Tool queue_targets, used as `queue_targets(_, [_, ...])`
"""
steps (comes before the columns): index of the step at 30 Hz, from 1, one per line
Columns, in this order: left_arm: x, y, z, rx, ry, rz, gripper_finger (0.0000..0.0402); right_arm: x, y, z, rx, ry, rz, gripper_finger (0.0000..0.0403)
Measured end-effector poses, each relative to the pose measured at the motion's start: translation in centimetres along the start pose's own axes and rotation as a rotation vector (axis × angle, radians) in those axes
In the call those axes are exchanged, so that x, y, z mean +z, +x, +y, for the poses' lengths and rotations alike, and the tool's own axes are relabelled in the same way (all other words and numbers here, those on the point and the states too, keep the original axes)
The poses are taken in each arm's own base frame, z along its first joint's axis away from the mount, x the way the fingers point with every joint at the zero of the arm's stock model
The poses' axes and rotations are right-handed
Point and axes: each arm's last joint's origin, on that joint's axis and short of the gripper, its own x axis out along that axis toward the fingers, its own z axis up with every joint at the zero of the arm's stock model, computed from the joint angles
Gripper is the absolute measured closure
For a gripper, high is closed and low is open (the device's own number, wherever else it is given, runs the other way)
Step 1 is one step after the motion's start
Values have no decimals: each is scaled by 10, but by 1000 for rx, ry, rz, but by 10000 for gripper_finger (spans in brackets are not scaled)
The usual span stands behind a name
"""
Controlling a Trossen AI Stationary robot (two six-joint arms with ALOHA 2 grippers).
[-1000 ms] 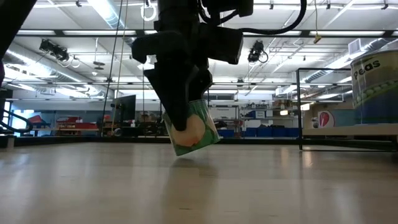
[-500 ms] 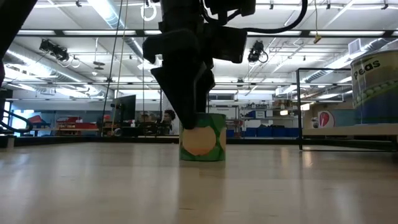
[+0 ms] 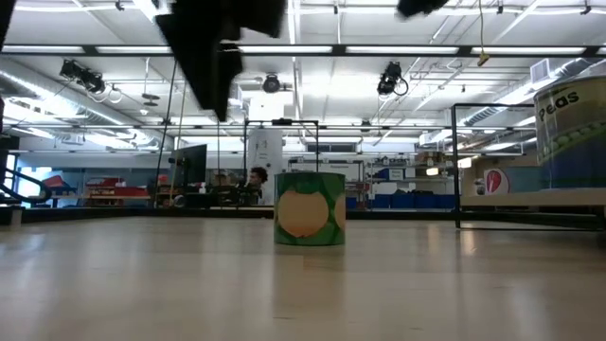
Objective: Pick and place cans onto a shelf
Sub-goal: Put the canned peaches on the shelf
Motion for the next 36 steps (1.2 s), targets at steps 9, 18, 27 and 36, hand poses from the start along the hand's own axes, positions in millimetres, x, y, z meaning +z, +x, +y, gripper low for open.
queue_targets(9, [-92,-7,32,70,-237,-30,18,3,74,-41,-55,-7,63,53])
queue_targets(18, [-136,-6,47,47,-359,-161,18,-5,125,-75,-55,73,87,6])
queue_targets(27, [-134,-3,47,53,-351,-237,17,-15,159,-86,-6,86,99,13])
queue_targets(36, [-125,-5,45,10,-375,-330,17,-17,170,-87,0,37,84,46])
